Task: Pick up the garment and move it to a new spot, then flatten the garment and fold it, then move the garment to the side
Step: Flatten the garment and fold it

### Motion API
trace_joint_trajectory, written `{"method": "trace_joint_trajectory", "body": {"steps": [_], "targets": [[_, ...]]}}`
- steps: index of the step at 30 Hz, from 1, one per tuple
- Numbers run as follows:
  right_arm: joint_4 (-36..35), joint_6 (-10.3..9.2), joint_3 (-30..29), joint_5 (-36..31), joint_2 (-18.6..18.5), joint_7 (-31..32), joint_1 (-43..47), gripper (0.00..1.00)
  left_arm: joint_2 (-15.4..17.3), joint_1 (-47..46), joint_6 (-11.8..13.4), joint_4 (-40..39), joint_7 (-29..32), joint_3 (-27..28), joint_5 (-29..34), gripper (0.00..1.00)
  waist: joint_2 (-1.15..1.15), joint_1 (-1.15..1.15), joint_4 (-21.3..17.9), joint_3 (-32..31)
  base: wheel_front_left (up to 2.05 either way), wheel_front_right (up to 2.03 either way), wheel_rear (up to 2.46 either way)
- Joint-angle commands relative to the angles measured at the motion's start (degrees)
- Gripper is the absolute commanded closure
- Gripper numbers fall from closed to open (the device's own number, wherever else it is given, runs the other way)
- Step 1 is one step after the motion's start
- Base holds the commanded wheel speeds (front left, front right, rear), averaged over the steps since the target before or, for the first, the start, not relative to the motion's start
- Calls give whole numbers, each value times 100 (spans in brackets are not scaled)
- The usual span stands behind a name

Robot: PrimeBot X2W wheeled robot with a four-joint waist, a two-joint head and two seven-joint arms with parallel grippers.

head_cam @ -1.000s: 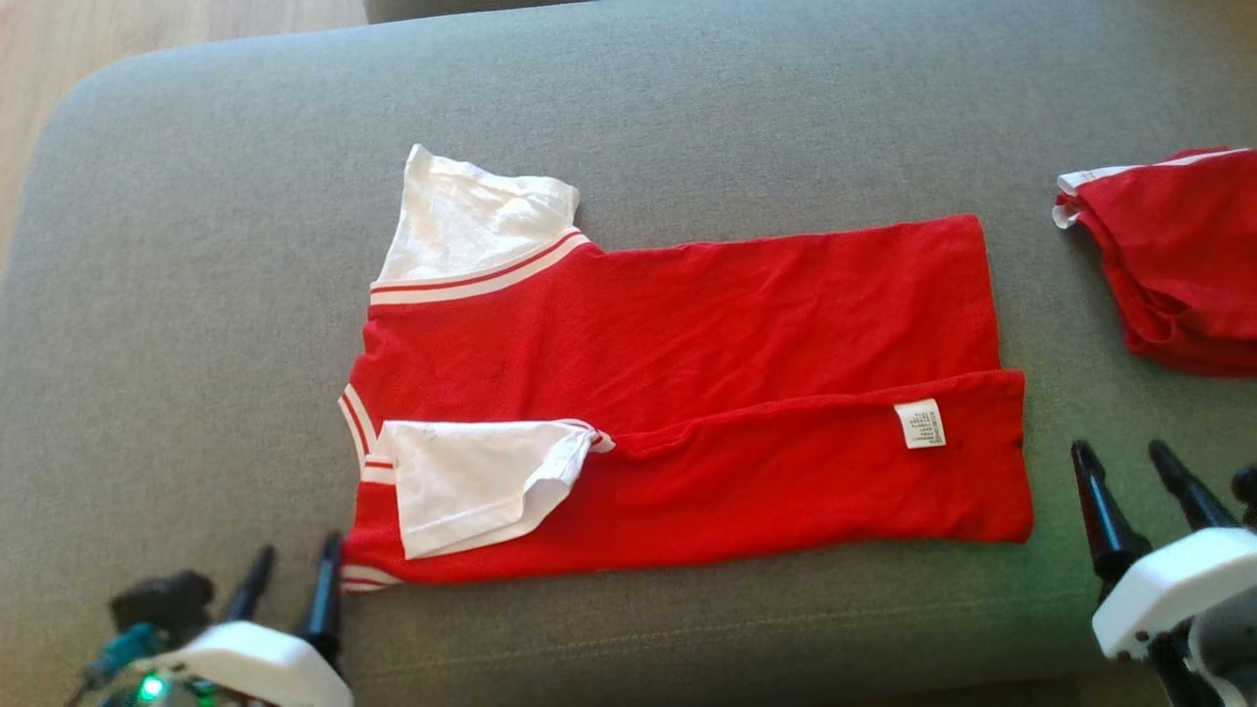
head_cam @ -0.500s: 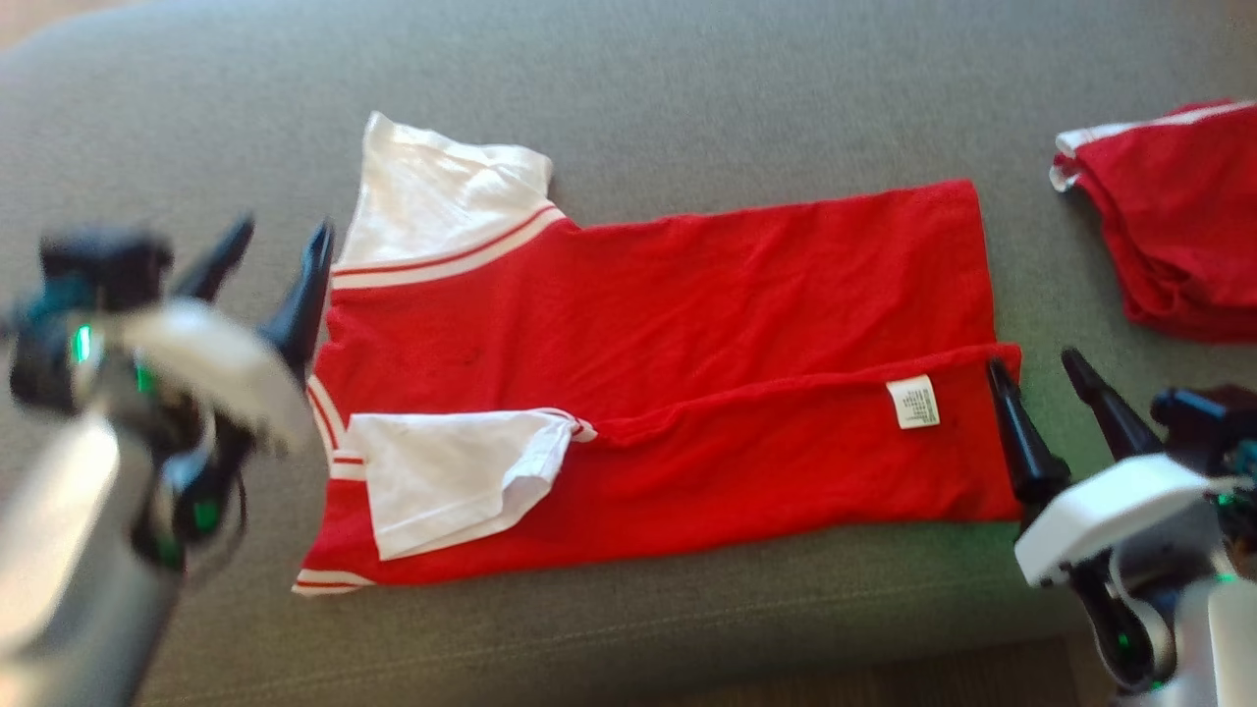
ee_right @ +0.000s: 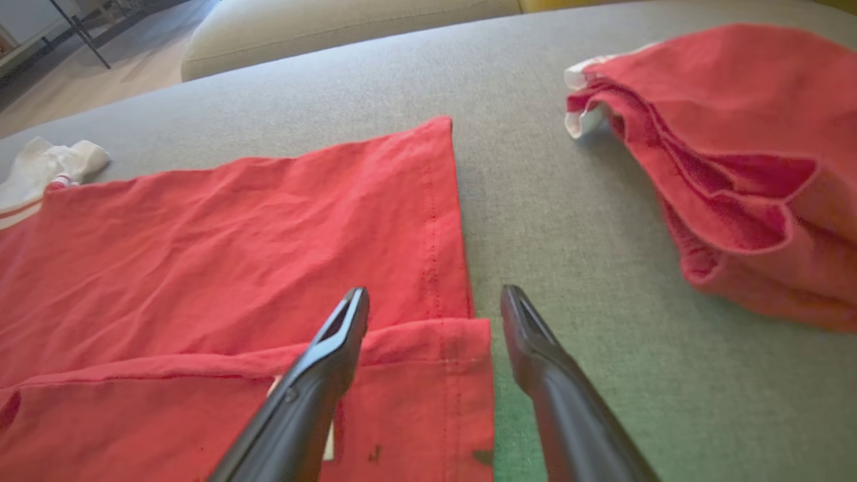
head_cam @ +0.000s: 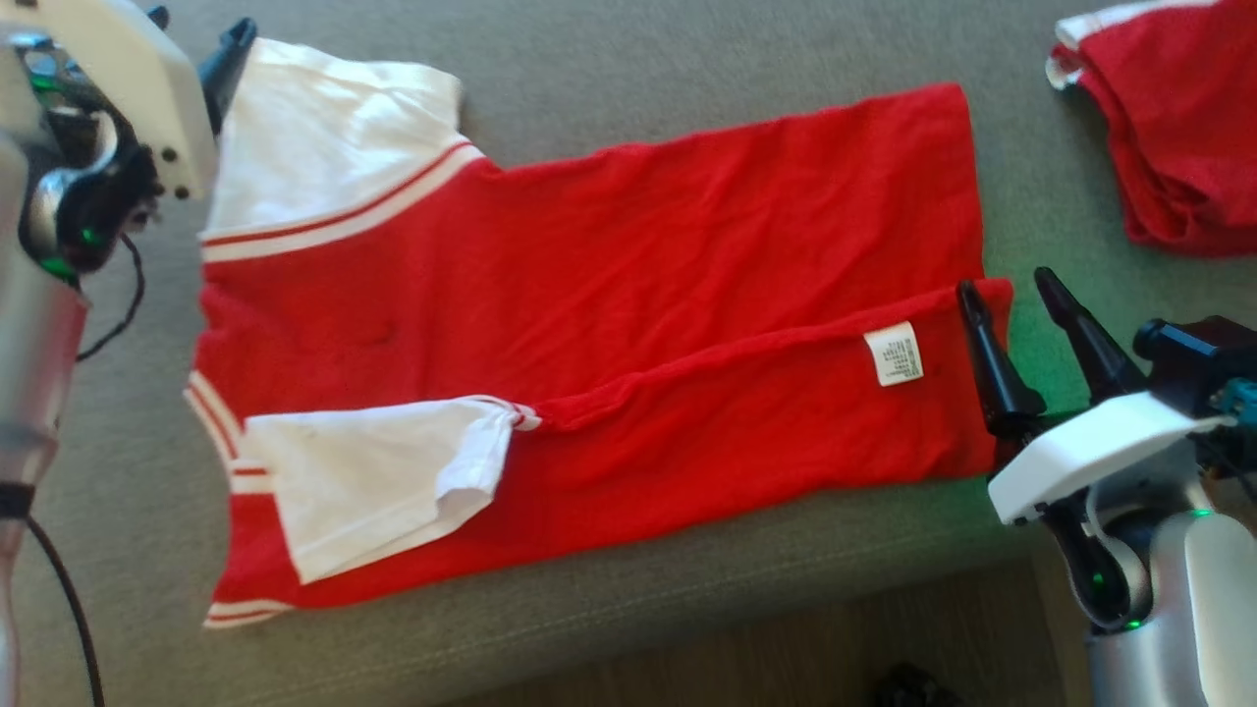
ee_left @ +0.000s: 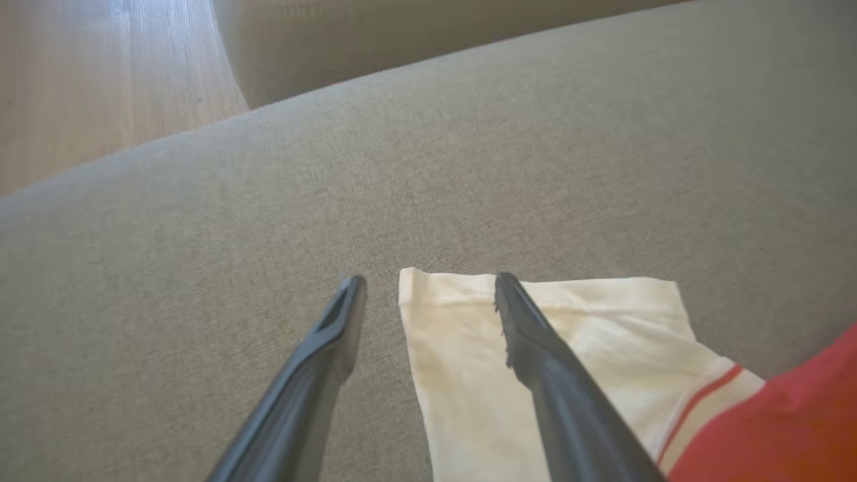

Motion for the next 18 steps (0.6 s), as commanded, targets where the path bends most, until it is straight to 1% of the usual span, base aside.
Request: {"method": "trace_joint_trajectory", "body": {"steps": [1, 4, 9, 15, 16, 17, 18], "targets": [[-165, -2, 140, 53, -74, -67, -115, 0, 246, -293, -39, -90, 38, 170, 80, 0, 0, -2, -179, 187, 0, 0, 0], [-87, -2, 193, 117, -74, -157, -179, 0, 296, -492, -113, 208, 121, 54, 176, 0, 0, -2, -294, 277, 0, 0, 0], [45, -2, 240, 173, -74, -272, -229, 0, 420, -679, -149, 651, 179, -109, 374, 0, 0, -2, -424, 313, 0, 0, 0], [155, -2, 257, 190, -74, -344, -256, 0, 483, -785, -100, 1048, 262, -250, 525, 0, 0, -2, -494, 281, 0, 0, 0], [166, -2, 250, 187, -74, -351, -259, 0, 479, -797, -91, 1091, 258, -256, 529, 3, 0, -2, -494, 271, 0, 0, 0], [177, -2, 243, 181, -74, -355, -261, 0, 474, -803, -94, 1137, 276, -259, 515, 22, 0, -2, -494, 260, 0, 0, 0], [184, -2, 237, 176, -74, -355, -262, 0, 469, -809, -99, 1181, 307, -260, 495, 53, 0, -2, -490, 250, 0, 0, 0]]}}
